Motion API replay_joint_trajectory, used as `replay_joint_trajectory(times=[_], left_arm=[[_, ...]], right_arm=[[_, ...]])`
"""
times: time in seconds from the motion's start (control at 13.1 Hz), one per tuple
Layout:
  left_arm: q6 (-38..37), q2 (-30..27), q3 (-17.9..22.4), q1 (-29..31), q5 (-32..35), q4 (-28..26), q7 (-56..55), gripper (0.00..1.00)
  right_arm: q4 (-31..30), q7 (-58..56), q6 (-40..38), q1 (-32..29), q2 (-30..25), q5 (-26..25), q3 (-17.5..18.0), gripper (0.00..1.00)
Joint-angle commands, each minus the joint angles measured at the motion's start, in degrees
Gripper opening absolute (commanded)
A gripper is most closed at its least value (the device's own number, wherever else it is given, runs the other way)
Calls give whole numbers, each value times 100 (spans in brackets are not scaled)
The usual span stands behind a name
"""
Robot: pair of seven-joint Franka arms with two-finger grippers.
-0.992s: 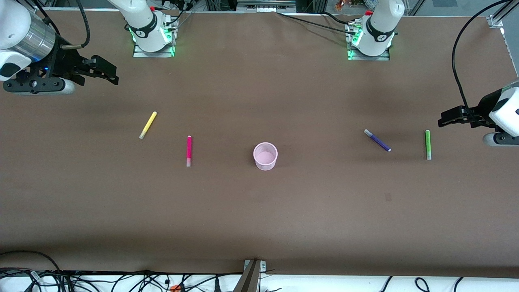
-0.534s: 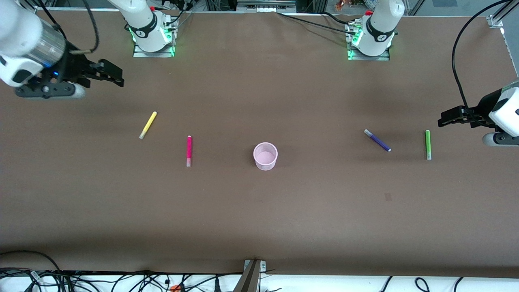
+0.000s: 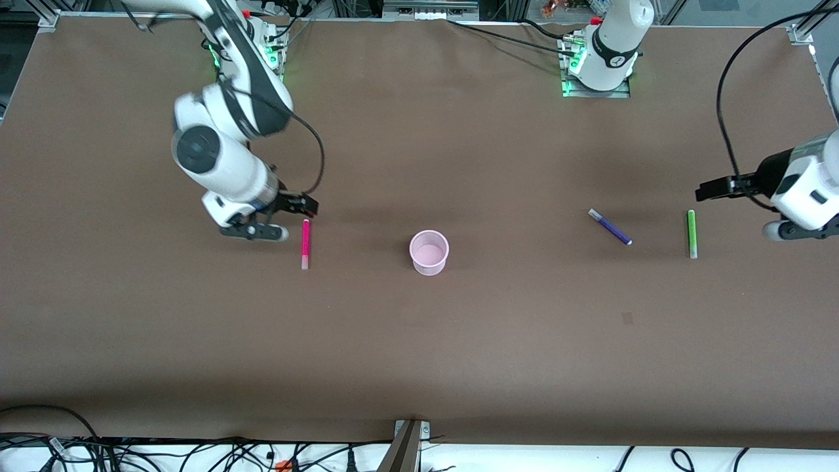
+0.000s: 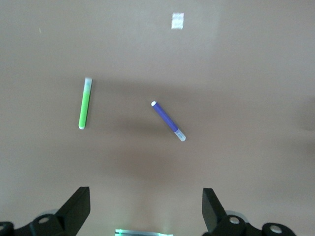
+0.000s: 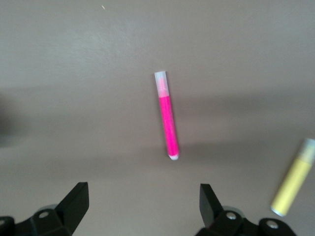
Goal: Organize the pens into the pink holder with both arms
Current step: 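Grasp the pink marker with the right gripper while the left gripper reaches the blue marker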
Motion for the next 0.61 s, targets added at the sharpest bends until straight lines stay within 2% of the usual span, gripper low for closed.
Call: replay_joint_trajectory(times=[0.0, 0.15, 0.31, 0.38, 0.53], left_arm=[[603, 23, 27, -45, -164, -633, -776, 100], [1480, 32, 10, -53, -260, -1388, -1558, 100], [2168, 50, 10, -53, -454, -2013, -2044, 100], [2379, 154, 10, -62, -637, -2242, -2255, 100], [2915, 313, 1, -88, -823, -2559, -2773, 100]], right_arm=[[107, 100, 433, -20, 591, -93, -32, 97], [107, 109, 565, -20, 837, -468, -59, 86], [99, 118, 950, -46, 1171, -558, -68, 74], [55, 118, 1083, -64, 1268, -559, -68, 65], [-7, 118, 1076, -73, 1269, -567, -68, 33]])
